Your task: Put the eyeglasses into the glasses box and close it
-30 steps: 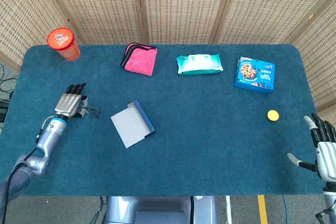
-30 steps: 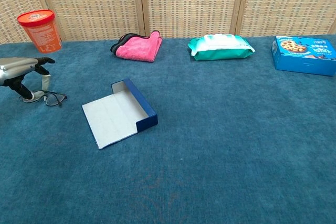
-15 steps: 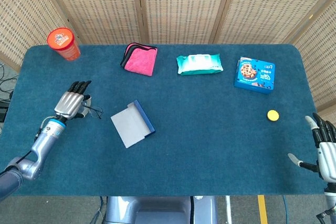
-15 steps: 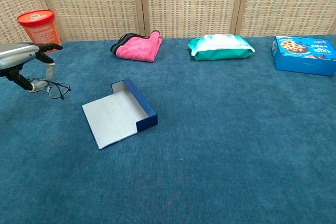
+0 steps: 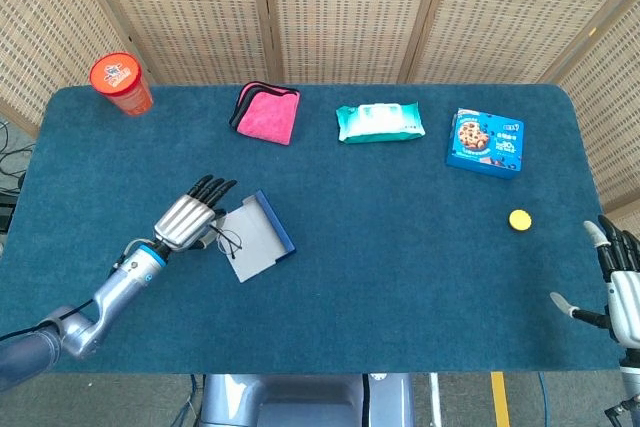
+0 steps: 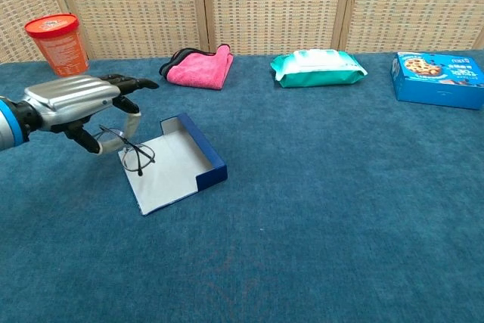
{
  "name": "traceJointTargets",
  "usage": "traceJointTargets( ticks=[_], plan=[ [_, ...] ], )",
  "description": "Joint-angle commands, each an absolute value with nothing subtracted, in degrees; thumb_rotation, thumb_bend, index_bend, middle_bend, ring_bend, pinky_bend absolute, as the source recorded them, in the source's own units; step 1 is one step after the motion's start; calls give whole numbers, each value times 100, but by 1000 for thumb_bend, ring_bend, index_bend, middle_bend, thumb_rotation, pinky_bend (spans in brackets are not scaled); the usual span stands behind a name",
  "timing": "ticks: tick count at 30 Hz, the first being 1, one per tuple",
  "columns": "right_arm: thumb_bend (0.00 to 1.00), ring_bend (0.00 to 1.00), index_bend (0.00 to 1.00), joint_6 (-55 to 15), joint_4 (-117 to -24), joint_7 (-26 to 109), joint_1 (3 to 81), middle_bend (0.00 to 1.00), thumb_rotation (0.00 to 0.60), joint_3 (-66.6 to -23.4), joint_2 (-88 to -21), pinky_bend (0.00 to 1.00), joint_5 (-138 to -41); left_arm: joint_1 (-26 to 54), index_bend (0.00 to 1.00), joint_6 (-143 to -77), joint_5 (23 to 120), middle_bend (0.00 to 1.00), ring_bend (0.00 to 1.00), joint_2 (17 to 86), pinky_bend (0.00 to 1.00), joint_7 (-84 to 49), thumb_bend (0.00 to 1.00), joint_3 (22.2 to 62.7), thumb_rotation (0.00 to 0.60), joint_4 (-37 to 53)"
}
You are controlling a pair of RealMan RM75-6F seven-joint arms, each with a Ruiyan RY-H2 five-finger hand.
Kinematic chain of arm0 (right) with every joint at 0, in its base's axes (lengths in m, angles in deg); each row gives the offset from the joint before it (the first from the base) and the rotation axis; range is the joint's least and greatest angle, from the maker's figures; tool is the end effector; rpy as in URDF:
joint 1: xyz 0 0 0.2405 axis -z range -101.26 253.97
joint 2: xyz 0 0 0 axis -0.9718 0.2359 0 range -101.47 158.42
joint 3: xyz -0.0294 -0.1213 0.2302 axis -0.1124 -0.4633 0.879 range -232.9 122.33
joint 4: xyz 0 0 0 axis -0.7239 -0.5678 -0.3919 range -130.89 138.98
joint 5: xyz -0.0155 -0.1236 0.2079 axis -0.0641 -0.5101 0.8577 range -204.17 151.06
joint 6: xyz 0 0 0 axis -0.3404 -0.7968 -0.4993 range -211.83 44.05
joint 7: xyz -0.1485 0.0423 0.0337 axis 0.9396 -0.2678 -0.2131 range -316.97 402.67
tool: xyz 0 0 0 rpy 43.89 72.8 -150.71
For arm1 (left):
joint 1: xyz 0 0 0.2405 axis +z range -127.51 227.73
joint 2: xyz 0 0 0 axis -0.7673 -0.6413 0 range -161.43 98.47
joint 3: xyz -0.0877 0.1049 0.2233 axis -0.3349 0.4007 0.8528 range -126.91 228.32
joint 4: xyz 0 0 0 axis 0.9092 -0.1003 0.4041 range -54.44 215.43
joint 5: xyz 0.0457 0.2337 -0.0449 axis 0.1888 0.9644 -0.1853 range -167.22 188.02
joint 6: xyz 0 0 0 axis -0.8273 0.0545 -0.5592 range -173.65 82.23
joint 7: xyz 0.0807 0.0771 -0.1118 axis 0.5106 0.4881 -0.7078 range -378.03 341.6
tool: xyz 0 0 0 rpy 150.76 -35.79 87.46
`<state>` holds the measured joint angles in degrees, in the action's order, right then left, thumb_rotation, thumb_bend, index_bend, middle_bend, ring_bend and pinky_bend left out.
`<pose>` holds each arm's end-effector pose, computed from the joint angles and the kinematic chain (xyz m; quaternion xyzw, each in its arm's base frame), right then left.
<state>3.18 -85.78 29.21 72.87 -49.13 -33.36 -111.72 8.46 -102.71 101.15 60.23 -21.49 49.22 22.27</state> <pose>-0.3410 -0.2044 0.1662 0.5351 -0.4111 0.4571 0.5795 -0.2246 0.3867 -0.0488 -0.8143 -0.2538 -0.3474 0.3897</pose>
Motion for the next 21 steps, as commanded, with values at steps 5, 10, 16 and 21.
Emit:
traceJointTargets(
  ticks=[5,10,16,21],
  plan=[
    [0,0,0,275,-8545,2796,7281,0,600,-4887,-3305,0,-11108,567,607,-10134,10165,0,0,6655,0,-2010,421,4867,600,2729],
    [0,0,0,247,-8547,2694,7276,0,600,-4874,-3271,0,-11087,390,608,-10157,10257,0,0,7057,0,-1872,416,4851,600,3209],
    [0,0,0,208,-8538,2676,7265,0,600,-4877,-3264,0,-11073,233,614,-10233,10290,0,0,7420,0,-2027,421,4821,600,3758],
    [0,0,0,176,-8512,2645,7260,0,600,-4871,-3263,0,-11041,136,615,-10260,10312,0,0,7601,0,-2190,411,4845,600,4074]
  ],
)
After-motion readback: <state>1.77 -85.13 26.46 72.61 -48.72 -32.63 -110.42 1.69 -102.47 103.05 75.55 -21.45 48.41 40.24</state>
